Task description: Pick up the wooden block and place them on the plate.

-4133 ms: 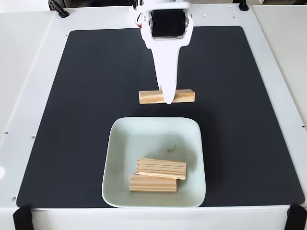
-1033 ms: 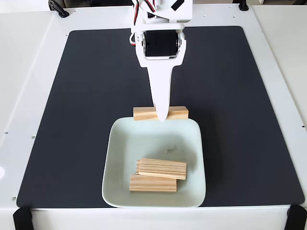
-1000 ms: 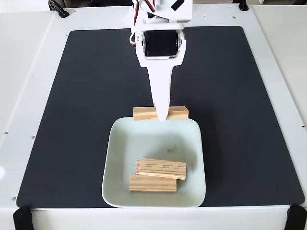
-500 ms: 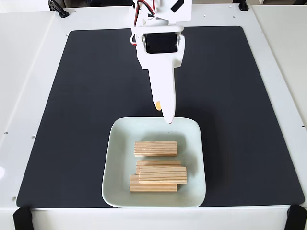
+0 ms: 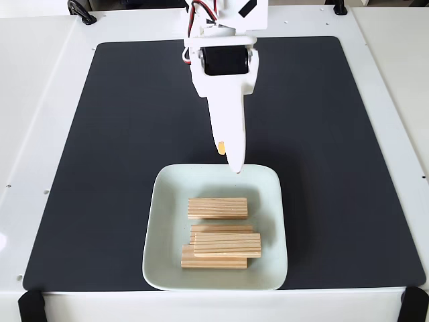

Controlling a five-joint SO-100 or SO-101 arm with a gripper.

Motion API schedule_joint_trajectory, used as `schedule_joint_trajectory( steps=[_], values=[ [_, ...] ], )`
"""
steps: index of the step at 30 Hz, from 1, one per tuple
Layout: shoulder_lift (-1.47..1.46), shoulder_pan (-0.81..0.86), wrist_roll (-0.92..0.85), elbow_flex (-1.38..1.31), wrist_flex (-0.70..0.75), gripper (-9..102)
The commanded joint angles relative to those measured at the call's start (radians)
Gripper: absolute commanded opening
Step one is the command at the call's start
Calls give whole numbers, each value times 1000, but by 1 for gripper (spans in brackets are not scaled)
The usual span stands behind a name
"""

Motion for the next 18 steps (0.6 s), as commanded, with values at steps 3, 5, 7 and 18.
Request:
schedule_joint_trajectory(
  steps=[3,5,7,18],
  values=[
    [20,-8,5,-46,-2,25],
    [20,-9,5,-46,-5,14],
    [20,-9,5,-44,-37,3],
    [21,0,6,-28,-133,-1]
  ],
)
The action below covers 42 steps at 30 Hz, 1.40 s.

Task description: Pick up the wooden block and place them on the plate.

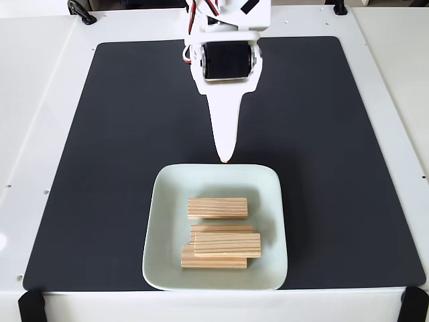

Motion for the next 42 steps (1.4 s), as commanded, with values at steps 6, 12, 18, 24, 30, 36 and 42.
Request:
schedule_joint_trajectory(
  steps=[6,12,18,24,30,36,42],
  values=[
    [178,-8,6,91,-35,-1],
    [502,-31,6,511,-318,-1],
    [868,-34,3,1108,-882,-1],
    [1144,-25,5,1488,-1173,-1],
    [1382,-23,5,1675,-1189,-1],
    [1669,0,6,1894,-1189,-1],
    [2014,14,6,2183,-1187,-1]
  ],
)
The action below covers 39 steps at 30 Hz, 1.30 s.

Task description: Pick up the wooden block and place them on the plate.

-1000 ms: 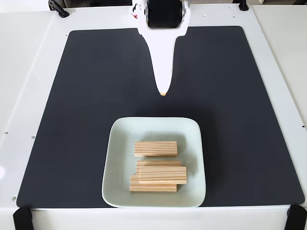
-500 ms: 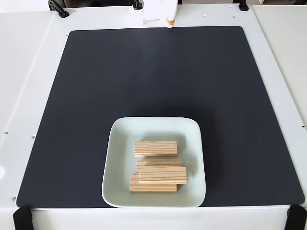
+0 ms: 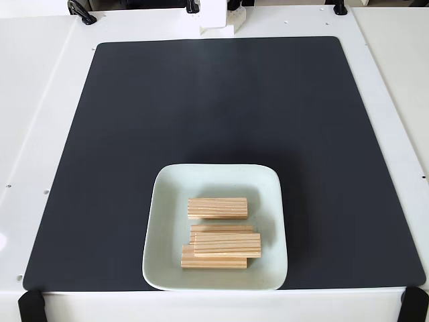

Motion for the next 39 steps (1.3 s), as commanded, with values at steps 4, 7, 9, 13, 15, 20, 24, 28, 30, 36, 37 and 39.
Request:
schedule_joint_trajectory(
  steps=[4,7,9,13,15,20,24,28,30,36,37,39],
  values=[
    [291,-2,6,179,46,-1],
    [331,-5,6,175,192,0],
    [341,-5,6,175,287,0],
    [345,-6,6,175,422,0],
    [345,-8,6,175,477,0],
    [356,-8,5,175,635,0],
    [357,-8,0,175,716,0],
    [357,-8,-11,175,799,0],
    [357,-8,-11,175,873,0],
    [359,-8,-12,173,951,0],
    [359,-8,-12,173,951,0],
    [359,-8,-11,173,951,0]
  ],
)
